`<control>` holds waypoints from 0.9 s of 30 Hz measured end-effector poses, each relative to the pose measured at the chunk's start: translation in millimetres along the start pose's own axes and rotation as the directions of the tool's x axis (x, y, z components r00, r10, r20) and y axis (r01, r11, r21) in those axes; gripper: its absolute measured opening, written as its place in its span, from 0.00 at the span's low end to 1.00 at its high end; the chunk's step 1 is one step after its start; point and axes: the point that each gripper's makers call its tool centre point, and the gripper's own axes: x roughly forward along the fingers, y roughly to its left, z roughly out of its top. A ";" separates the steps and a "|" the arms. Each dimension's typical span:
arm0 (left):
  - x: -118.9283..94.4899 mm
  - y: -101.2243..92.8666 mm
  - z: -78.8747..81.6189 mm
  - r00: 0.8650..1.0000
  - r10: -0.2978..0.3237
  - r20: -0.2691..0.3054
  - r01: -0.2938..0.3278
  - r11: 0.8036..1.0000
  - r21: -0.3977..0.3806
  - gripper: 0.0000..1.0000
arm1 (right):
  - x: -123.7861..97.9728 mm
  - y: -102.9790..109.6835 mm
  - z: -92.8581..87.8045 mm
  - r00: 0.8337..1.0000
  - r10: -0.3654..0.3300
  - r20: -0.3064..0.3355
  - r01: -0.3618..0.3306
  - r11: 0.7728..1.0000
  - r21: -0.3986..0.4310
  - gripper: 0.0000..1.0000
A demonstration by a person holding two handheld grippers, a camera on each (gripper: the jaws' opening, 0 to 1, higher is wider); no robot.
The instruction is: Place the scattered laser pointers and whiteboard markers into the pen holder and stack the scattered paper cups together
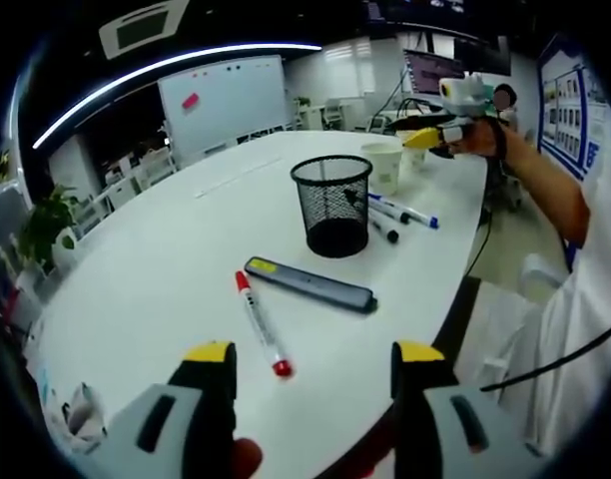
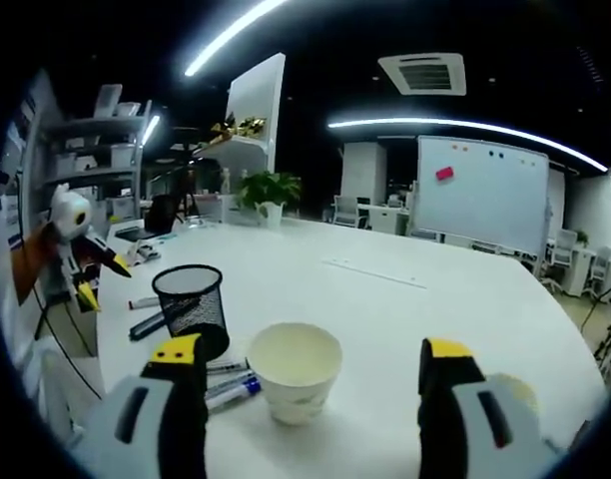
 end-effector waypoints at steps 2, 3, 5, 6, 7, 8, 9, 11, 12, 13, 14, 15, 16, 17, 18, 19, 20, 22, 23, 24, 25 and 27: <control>0.2 -0.2 0.0 1.000 0.000 0.001 0.000 1.000 0.001 0.63 | 0.3 0.8 0.0 1.000 0.003 0.000 -0.003 1.000 0.000 0.87; 0.2 -0.3 0.1 1.000 -0.001 0.001 0.001 1.000 0.000 0.63 | 0.4 1.6 0.1 1.000 0.006 0.000 -0.006 1.000 -0.001 0.87; 0.3 -0.2 -0.3 1.000 0.000 0.001 0.000 1.000 -0.001 0.63 | 0.8 3.0 -0.2 1.000 0.011 -0.004 -0.011 1.000 -0.005 0.87; 0.3 -0.1 -0.5 1.000 -0.001 0.001 0.001 1.000 -0.001 0.63 | 0.9 3.1 -0.2 1.000 0.011 -0.004 -0.011 1.000 -0.005 0.87; 0.3 0.0 -0.7 1.000 -0.001 0.000 0.001 1.000 0.000 0.63 | 1.0 3.2 -0.3 1.000 0.011 -0.005 -0.011 1.000 -0.005 0.87; 0.3 0.0 -0.8 1.000 -0.002 0.001 0.002 1.000 -0.001 0.63 | 1.2 3.0 -0.5 1.000 0.011 -0.005 -0.011 1.000 -0.003 0.87; 0.3 0.0 -0.7 1.000 -0.002 0.001 0.002 1.000 -0.001 0.63 | 1.2 3.0 -0.5 1.000 0.011 -0.005 -0.011 1.000 -0.003 0.87; 0.5 -0.1 -0.4 1.000 -0.002 0.002 0.002 1.000 -0.002 0.63 | 1.3 4.0 -0.6 1.000 0.014 -0.006 -0.014 1.000 -0.003 0.87; 0.6 -0.1 -0.3 1.000 -0.001 0.002 0.001 1.000 -0.002 0.63 | 1.4 4.7 -0.7 1.000 0.015 -0.006 -0.015 1.000 -0.004 0.87; 0.7 -0.1 -0.2 1.000 -0.001 0.002 0.001 1.000 -0.002 0.63 | 1.4 5.4 -0.9 1.000 0.017 -0.007 -0.017 1.000 -0.004 0.87; 0.7 -0.2 -0.2 1.000 -0.001 0.002 0.001 1.000 -0.002 0.63 | 1.4 5.6 -1.0 1.000 0.018 -0.008 -0.018 1.000 -0.004 0.87; 0.8 -0.4 -0.2 1.000 -0.002 0.002 0.002 1.000 -0.001 0.63 | 1.5 6.0 -1.4 1.000 0.019 -0.009 -0.019 1.000 -0.004 0.87; 0.9 -0.5 -0.2 1.000 -0.002 0.002 0.002 1.000 -0.001 0.63 | 1.5 6.3 -1.8 1.000 0.019 -0.010 -0.019 1.000 -0.004 0.87; 1.0 -0.7 -0.2 1.000 -0.002 0.001 0.002 1.000 -0.001 0.63 | 1.5 6.7 -2.2 1.000 0.020 -0.011 -0.020 1.000 -0.005 0.87; 1.0 -0.9 0.0 1.000 -0.003 0.002 0.003 1.000 -0.001 0.63 | 1.5 7.3 -2.1 1.000 0.021 -0.010 -0.021 1.000 -0.004 0.87; 0.5 -0.4 -0.4 1.000 -0.003 0.002 0.003 1.000 -0.001 0.63 | 1.5 8.0 -2.0 1.000 0.023 -0.010 -0.023 1.000 -0.003 0.87; 0.6 -0.4 -0.4 1.000 -0.003 0.002 0.003 1.000 -0.001 0.63 | 1.5 8.2 -2.2 1.000 0.024 -0.010 -0.024 1.000 -0.003 0.87; 0.7 -0.4 -0.3 1.000 -0.002 0.002 0.002 1.000 0.000 0.63 | 1.7 8.7 -2.4 1.000 0.025 -0.011 -0.025 1.000 -0.002 0.87; 0.8 -0.4 -0.2 1.000 -0.002 0.002 0.002 1.000 0.000 0.63 | 1.7 8.9 -2.5 1.000 0.025 -0.011 -0.025 1.000 -0.002 0.87; 0.9 -0.5 0.1 1.000 -0.002 0.002 0.002 1.000 0.000 0.63 | 1.8 9.1 -2.8 1.000 0.026 -0.012 -0.026 1.000 -0.002 0.87; 0.9 -0.5 0.3 1.000 -0.002 0.003 0.002 1.000 -0.001 0.63 | 1.9 9.3 -2.9 1.000 0.027 -0.012 -0.027 1.000 -0.002 0.87; 1.0 -0.4 0.3 1.000 -0.002 0.003 0.002 1.000 -0.001 0.63 | 2.2 10.3 -2.4 1.000 0.030 -0.008 -0.031 1.000 -0.002 0.87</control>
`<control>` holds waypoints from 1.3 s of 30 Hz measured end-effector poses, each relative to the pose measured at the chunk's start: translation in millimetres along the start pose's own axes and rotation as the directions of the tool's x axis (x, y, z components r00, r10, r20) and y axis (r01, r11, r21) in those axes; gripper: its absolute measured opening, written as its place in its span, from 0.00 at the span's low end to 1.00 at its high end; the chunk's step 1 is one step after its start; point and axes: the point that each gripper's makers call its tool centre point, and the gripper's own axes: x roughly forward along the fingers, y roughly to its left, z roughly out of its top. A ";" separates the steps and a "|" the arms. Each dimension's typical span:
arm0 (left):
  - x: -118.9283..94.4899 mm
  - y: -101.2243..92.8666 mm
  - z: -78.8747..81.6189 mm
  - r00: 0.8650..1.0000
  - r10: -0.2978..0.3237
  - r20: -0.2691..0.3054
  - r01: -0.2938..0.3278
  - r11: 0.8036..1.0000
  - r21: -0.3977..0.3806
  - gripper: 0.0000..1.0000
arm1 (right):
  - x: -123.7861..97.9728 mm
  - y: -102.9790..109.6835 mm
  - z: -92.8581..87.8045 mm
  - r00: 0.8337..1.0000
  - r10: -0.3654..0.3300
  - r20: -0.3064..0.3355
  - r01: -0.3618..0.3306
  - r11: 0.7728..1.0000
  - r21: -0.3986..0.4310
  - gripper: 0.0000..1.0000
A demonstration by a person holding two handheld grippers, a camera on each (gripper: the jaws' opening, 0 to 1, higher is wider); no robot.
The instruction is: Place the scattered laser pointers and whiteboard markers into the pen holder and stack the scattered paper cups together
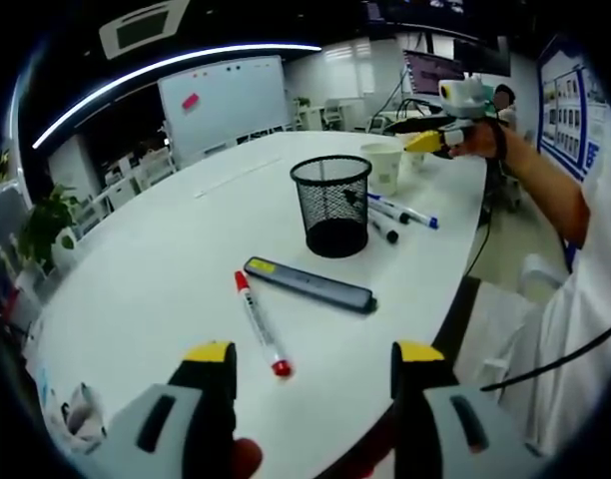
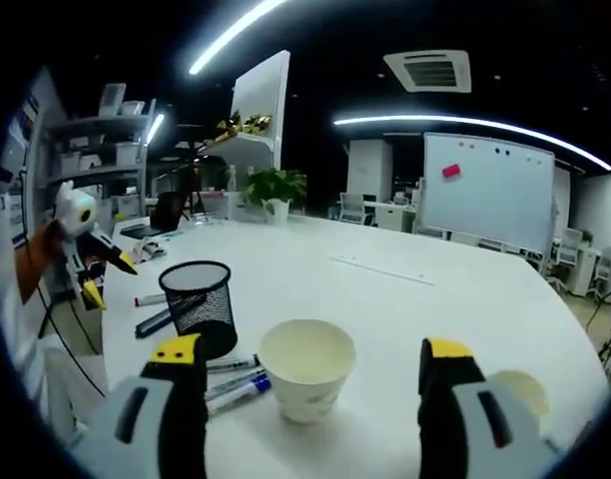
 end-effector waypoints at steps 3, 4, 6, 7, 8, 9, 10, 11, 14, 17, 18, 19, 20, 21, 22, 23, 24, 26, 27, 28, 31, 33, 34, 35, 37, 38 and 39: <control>0.3 0.4 0.2 1.000 0.002 0.001 -0.002 1.000 -0.001 0.63 | 0.5 1.3 0.6 1.000 0.006 0.005 -0.006 1.000 0.002 0.87; 0.1 0.8 0.2 1.000 0.002 0.002 -0.002 1.000 -0.003 0.63 | 0.7 1.4 0.7 1.000 0.007 0.005 -0.007 1.000 0.001 0.87; 0.1 0.7 0.3 1.000 0.002 0.003 -0.002 1.000 -0.002 0.63 | 0.9 1.1 0.5 1.000 0.006 0.003 -0.006 1.000 0.001 0.87; 0.3 0.4 0.5 1.000 0.002 0.003 -0.002 1.000 -0.001 0.63 | 1.0 0.9 0.3 1.000 0.006 0.002 -0.006 1.000 0.001 0.87; 0.5 0.2 0.7 1.000 0.002 0.003 -0.002 1.000 0.000 0.62 | 1.2 0.7 0.0 1.000 0.007 0.001 -0.007 1.000 0.002 0.87; 0.6 -0.3 0.8 1.000 0.000 0.003 0.000 1.000 0.000 0.62 | 1.2 1.0 -0.2 1.000 0.007 0.001 -0.007 1.000 0.002 0.87; 0.5 -0.8 0.5 1.000 -0.002 0.002 0.002 1.000 0.000 0.62 | 1.1 1.7 -1.3 1.000 0.010 -0.003 -0.010 1.000 0.001 0.87; 0.6 -1.0 0.3 1.000 -0.002 0.002 0.002 1.000 0.000 0.62 | 1.1 1.9 -1.6 1.000 0.010 -0.004 -0.010 1.000 0.000 0.87; 1.0 -1.6 0.8 1.000 -0.002 0.000 0.002 1.000 0.002 0.62 | 1.2 2.6 -3.7 1.000 0.013 -0.009 -0.013 1.000 0.000 0.87; 1.2 -2.4 2.3 1.000 -0.003 0.001 0.003 1.000 0.005 0.62 | 1.6 4.3 -4.0 1.000 0.018 -0.006 -0.018 1.000 0.005 0.87; 1.3 -2.4 2.7 1.000 -0.003 0.002 0.003 1.000 0.005 0.62 | 2.2 4.3 -4.6 1.000 0.018 -0.008 -0.018 1.000 0.004 0.87; 1.3 -2.4 3.1 1.000 -0.003 0.003 0.003 1.000 0.006 0.62 | 2.8 4.4 -5.2 1.000 0.019 -0.011 -0.019 1.000 0.004 0.87; 1.3 -2.5 3.5 1.000 -0.002 0.003 0.002 1.000 0.006 0.62 | 3.4 4.5 -5.8 1.000 0.020 -0.013 -0.020 1.000 0.003 0.87; 1.4 -2.5 3.8 1.000 -0.002 0.004 0.002 1.000 0.006 0.62 | 4.0 4.6 -6.4 1.000 0.021 -0.015 -0.021 1.000 0.003 0.87; 1.3 -2.7 4.2 1.000 -0.002 0.006 0.002 1.000 0.007 0.62 | 4.6 4.5 -6.8 1.000 0.020 -0.017 -0.020 1.000 0.001 0.87; 1.3 -2.7 4.3 1.000 -0.002 0.009 0.002 1.000 0.004 0.62 | 5.1 4.9 -6.9 1.000 0.021 -0.019 -0.021 1.000 -0.001 0.87; 1.5 -2.9 3.3 1.000 -0.001 0.004 0.001 1.000 0.004 0.62 | 5.2 5.3 -6.4 1.000 0.022 -0.018 -0.022 1.000 -0.003 0.87; 2.0 -3.2 1.4 1.000 -0.001 -0.004 0.001 1.000 0.003 0.62 | 5.6 6.2 -5.6 1.000 0.025 -0.016 -0.026 1.000 -0.005 0.87; 2.3 -3.4 0.4 1.000 -0.001 -0.008 0.001 1.000 0.003 0.62 | 5.7 6.6 -5.1 1.000 0.027 -0.016 -0.027 1.000 -0.006 0.87; 2.1 -2.9 -0.6 1.000 -0.001 -0.009 0.001 1.000 0.005 0.62 | 5.9 6.4 -5.0 1.000 0.027 -0.014 -0.027 1.000 -0.006 0.87; 1.1 -2.3 2.2 1.000 0.001 -0.002 -0.001 1.000 0.004 0.62 | 7.4 5.2 -7.1 1.000 0.023 -0.017 -0.023 1.000 -0.002 0.86; 0.5 -2.2 5.4 1.000 0.002 0.005 -0.002 1.000 0.002 0.62 | 8.7 4.3 -9.0 1.000 0.020 -0.020 -0.020 1.000 0.001 0.85; 0.3 -1.8 4.5 1.000 0.002 0.005 -0.002 1.000 0.004 0.62 | 9.1 4.3 -9.7 1.000 0.020 -0.022 -0.020 1.000 0.000 0.85; 0.4 -1.8 4.1 1.000 0.002 0.004 -0.002 1.000 0.006 0.62 | 9.4 4.1 -10.3 1.000 0.019 -0.024 -0.019 1.000 -0.002 0.85; 0.3 -1.7 3.3 1.000 0.001 0.002 -0.001 1.000 0.007 0.62 | 9.3 5.0 -10.5 0.999 0.023 -0.026 -0.023 1.000 -0.006 0.85; 0.3 -1.6 2.9 1.000 0.001 0.000 -0.001 1.000 0.007 0.62 | 9.3 5.5 -10.6 0.999 0.024 -0.027 -0.025 1.000 -0.008 0.84; 0.3 -1.5 2.6 1.000 0.001 -0.001 -0.001 1.000 0.007 0.62 | 9.2 5.9 -10.7 0.999 0.026 -0.028 -0.026 1.000 -0.010 0.84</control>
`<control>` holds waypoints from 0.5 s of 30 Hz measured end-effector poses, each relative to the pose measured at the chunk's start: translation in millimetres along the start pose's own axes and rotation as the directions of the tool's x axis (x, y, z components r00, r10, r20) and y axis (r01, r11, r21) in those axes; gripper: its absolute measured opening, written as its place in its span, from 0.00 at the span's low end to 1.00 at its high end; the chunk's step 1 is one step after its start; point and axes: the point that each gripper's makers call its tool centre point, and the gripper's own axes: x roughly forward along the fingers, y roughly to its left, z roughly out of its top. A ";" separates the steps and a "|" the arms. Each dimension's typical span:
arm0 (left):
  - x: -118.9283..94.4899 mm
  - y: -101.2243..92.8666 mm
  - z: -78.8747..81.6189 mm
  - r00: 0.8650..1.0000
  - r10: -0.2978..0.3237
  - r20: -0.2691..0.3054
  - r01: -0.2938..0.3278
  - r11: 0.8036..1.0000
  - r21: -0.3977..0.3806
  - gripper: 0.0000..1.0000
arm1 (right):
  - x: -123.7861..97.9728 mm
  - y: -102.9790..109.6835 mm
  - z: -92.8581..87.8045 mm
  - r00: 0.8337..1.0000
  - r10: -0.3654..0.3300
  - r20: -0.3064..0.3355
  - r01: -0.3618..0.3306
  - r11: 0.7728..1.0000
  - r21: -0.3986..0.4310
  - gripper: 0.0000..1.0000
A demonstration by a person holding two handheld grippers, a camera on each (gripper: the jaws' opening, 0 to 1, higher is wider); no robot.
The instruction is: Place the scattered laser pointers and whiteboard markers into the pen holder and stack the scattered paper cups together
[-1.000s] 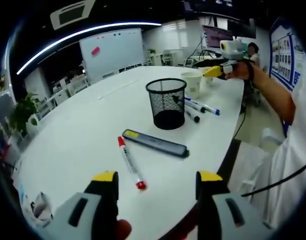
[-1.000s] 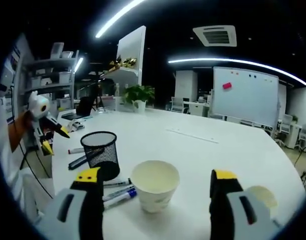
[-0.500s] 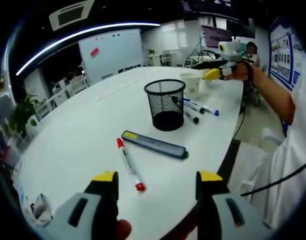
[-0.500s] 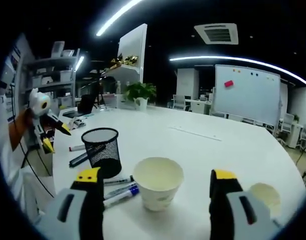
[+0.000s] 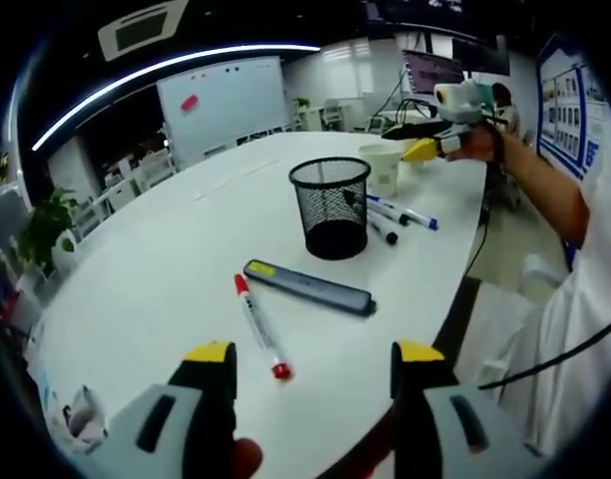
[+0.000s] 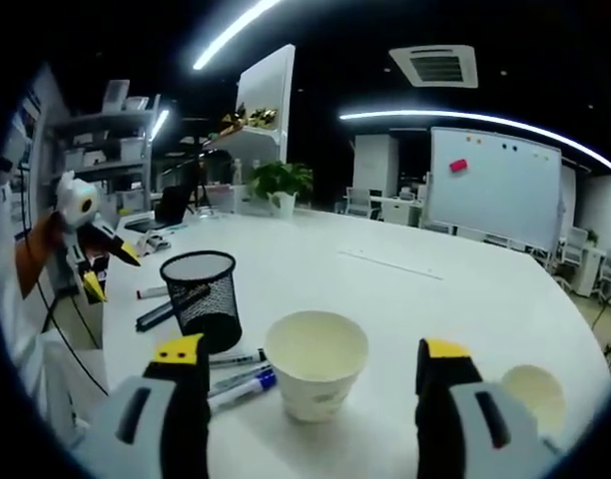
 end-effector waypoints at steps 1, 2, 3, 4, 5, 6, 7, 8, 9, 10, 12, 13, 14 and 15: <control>0.1 0.6 0.4 1.000 0.003 0.000 -0.003 1.000 -0.001 0.62 | 0.0 -0.1 0.1 1.000 -0.001 0.000 0.001 1.000 -0.002 0.84; 0.1 0.5 1.3 1.000 0.004 0.002 -0.004 1.000 -0.001 0.62 | 0.3 -0.1 0.2 1.000 -0.001 0.001 0.001 1.000 -0.002 0.83; 0.1 0.2 1.9 1.000 0.003 0.004 -0.003 1.000 -0.001 0.62 | 0.9 -0.2 -0.3 1.000 -0.001 0.000 0.001 1.000 -0.001 0.83; -0.1 -0.6 2.8 1.000 0.001 0.006 -0.001 1.000 0.002 0.62 | 1.6 -0.2 -0.7 1.000 -0.002 0.000 0.002 1.000 0.000 0.82; -0.3 -1.4 3.7 1.000 -0.002 0.008 0.002 1.000 0.005 0.62 | 2.2 -0.3 -1.1 1.000 -0.002 -0.001 0.002 1.000 0.001 0.82; -0.5 -2.2 4.7 1.000 -0.004 0.010 0.004 1.000 0.007 0.62 | 2.8 -0.3 -1.6 1.000 -0.002 -0.001 0.002 1.000 0.002 0.82; -0.4 -2.0 3.8 1.000 -0.004 0.006 0.004 1.000 0.010 0.62 | 3.7 -0.2 -2.2 1.000 -0.002 -0.002 0.002 1.000 0.004 0.82; -0.3 -1.4 3.0 1.000 -0.002 0.003 0.002 1.000 0.010 0.62 | 4.7 -0.3 -3.1 1.000 -0.001 -0.004 0.001 1.000 0.006 0.82; -0.2 -1.2 2.7 1.000 -0.001 0.002 0.001 1.000 0.009 0.62 | 4.9 -0.2 -3.3 1.000 -0.001 -0.004 0.001 1.000 0.007 0.82; -0.2 -1.1 2.3 1.000 -0.001 0.001 0.001 1.000 0.008 0.62 | 5.8 0.1 -4.2 1.000 0.000 -0.006 0.000 1.000 0.007 0.81; -0.1 -0.8 1.6 1.000 -0.001 -0.001 0.001 1.000 0.007 0.62 | 7.6 0.6 -6.0 1.000 0.002 -0.010 -0.002 1.000 0.006 0.81; -0.1 -0.7 1.2 1.000 -0.001 -0.002 0.001 1.000 0.006 0.62 | 8.6 0.9 -6.9 1.000 0.003 -0.012 -0.003 1.000 0.006 0.81; 0.0 -0.8 1.3 1.000 -0.001 -0.002 0.001 1.000 0.007 0.62 | 9.2 1.0 -7.4 1.000 0.002 -0.013 -0.002 1.000 0.006 0.81; -0.1 -0.8 1.3 1.000 -0.001 -0.002 0.001 1.000 0.008 0.62 | 9.3 1.1 -7.6 1.000 0.002 -0.013 -0.002 1.000 0.006 0.81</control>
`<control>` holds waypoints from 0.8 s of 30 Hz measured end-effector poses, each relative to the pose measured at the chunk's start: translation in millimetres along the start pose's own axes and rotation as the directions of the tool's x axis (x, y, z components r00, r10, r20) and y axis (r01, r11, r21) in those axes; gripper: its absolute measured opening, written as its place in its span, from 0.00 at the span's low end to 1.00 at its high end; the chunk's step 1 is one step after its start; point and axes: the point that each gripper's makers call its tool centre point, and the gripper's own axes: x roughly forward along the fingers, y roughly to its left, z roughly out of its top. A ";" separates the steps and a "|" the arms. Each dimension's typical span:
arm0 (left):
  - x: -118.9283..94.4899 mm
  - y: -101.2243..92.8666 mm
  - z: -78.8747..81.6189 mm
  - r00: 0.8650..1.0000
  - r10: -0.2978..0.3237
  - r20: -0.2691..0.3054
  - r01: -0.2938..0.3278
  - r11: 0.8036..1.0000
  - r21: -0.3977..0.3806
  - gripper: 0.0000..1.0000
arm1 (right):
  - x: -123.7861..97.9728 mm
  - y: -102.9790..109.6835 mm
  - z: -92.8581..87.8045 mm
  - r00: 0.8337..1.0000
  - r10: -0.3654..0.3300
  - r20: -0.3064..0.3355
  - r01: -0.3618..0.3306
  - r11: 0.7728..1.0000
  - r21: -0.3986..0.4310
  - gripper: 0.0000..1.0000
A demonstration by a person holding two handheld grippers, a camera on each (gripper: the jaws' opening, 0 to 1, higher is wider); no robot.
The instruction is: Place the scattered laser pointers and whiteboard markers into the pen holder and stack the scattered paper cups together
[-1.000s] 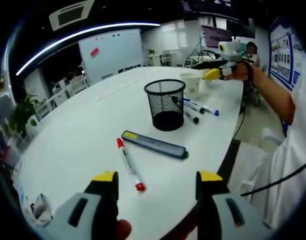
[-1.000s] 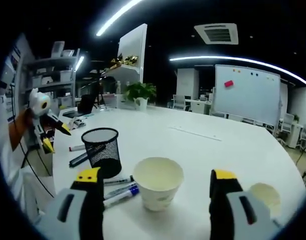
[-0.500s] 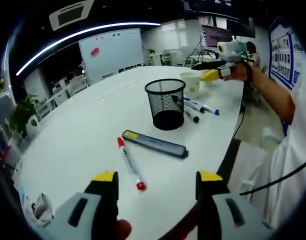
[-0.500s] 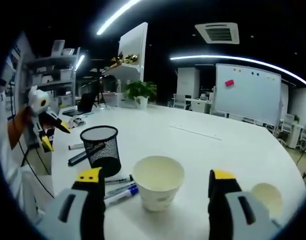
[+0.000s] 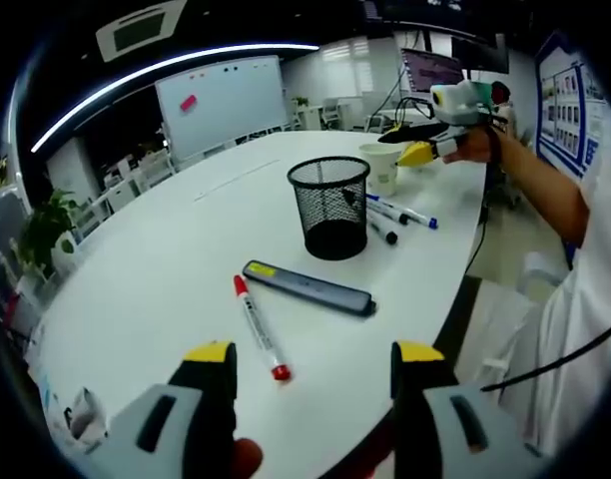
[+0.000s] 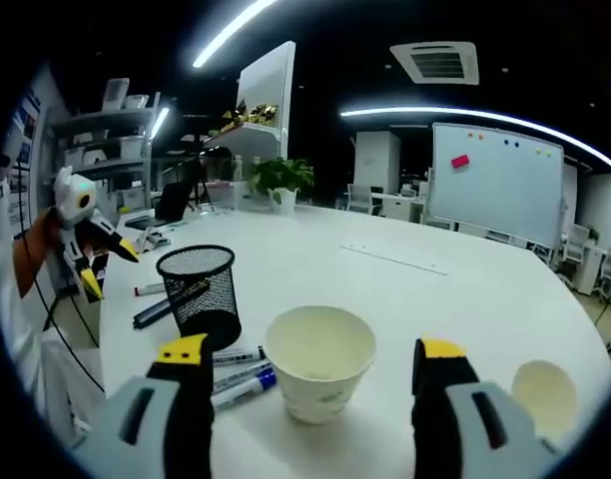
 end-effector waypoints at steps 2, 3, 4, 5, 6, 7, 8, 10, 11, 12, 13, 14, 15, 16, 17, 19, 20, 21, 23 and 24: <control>0.1 0.2 0.3 1.000 0.001 0.001 -0.001 1.000 -0.001 0.62 | 0.8 0.0 -0.4 1.000 -0.001 0.000 0.001 1.000 0.000 0.81; 0.1 0.2 0.4 1.000 0.001 0.002 -0.001 1.000 -0.002 0.62 | 1.1 0.1 -0.6 1.000 -0.002 0.000 0.002 1.000 0.000 0.80; 0.2 0.3 0.6 1.000 0.001 0.002 -0.001 1.000 -0.002 0.62 | 1.5 0.1 -0.7 1.000 -0.003 0.000 0.003 1.000 -0.001 0.80; 0.2 0.3 0.5 1.000 0.001 0.003 -0.001 1.000 -0.002 0.62 | 2.1 -0.1 -0.9 1.000 -0.003 0.001 0.003 1.000 0.001 0.80; 0.3 0.2 0.3 1.000 0.000 0.002 0.000 1.000 -0.003 0.62 | 2.3 -0.1 -1.2 1.000 -0.003 0.000 0.003 1.000 0.002 0.80; 0.4 0.1 0.2 1.000 0.000 0.002 0.000 1.000 -0.003 0.62 | 2.6 0.2 -1.6 1.000 -0.004 -0.001 0.004 1.000 0.001 0.80; 0.4 0.1 0.0 1.000 -0.001 0.002 0.001 1.000 -0.004 0.62 | 2.9 0.5 -1.9 1.000 -0.005 -0.003 0.005 1.000 0.001 0.79; 0.5 0.0 -0.4 1.000 -0.001 0.002 0.001 1.000 -0.004 0.62 | 3.5 1.0 -2.6 1.000 -0.006 -0.006 0.006 1.000 -0.001 0.79; 0.6 -0.2 -0.4 1.000 -0.001 0.003 0.001 1.000 -0.005 0.62 | 4.0 0.8 -3.2 1.000 -0.005 -0.007 0.005 1.000 0.001 0.78; 0.6 -0.2 -0.6 1.000 -0.002 0.003 0.002 1.000 -0.006 0.62 | 4.6 0.7 -3.6 1.000 -0.004 -0.007 0.004 1.000 0.003 0.78; 0.6 -0.1 -1.0 1.000 -0.001 0.001 0.001 1.000 -0.005 0.62 | 5.4 1.7 -3.7 1.000 -0.004 -0.007 0.004 1.000 0.005 0.78; 0.6 0.0 -1.2 1.000 -0.001 0.001 0.001 1.000 -0.005 0.62 | 6.1 2.3 -4.0 1.000 -0.004 -0.009 0.004 1.000 0.005 0.78; 0.4 0.2 -1.3 1.000 0.000 0.000 0.000 1.000 -0.005 0.62 | 6.6 2.2 -4.7 1.000 -0.004 -0.011 0.004 1.000 0.005 0.78; 0.0 0.2 -1.0 1.000 0.001 0.002 -0.001 1.000 -0.006 0.62 | 7.2 2.1 -5.1 1.000 -0.004 -0.012 0.004 1.000 0.004 0.77; -0.2 0.2 -0.9 1.000 0.001 0.004 -0.001 1.000 -0.008 0.62 | 7.9 2.6 -5.2 1.000 -0.003 -0.013 0.003 1.000 0.006 0.77; -0.6 0.6 -1.3 1.000 0.002 0.004 -0.002 1.000 -0.008 0.62 | 9.2 2.1 -5.2 1.000 -0.001 -0.012 0.001 1.000 0.007 0.77; -0.7 0.8 -1.7 1.000 0.003 0.003 -0.003 1.000 -0.008 0.62 | 10.0 1.8 -5.3 1.000 0.000 -0.013 0.000 1.000 0.007 0.76; -0.9 0.9 -2.1 1.000 0.003 0.002 -0.003 1.000 -0.008 0.62 | 10.7 1.7 -5.3 1.000 0.001 -0.015 -0.001 1.000 0.007 0.76; -1.3 1.6 -2.9 1.000 0.005 0.001 -0.005 1.000 -0.011 0.62 | 11.6 2.0 -5.5 1.000 0.003 -0.016 -0.003 1.000 0.005 0.76; -1.6 2.0 -3.2 1.000 0.006 0.001 -0.006 1.000 -0.011 0.62 | 12.2 1.9 -5.5 1.000 0.003 -0.017 -0.003 1.000 0.006 0.75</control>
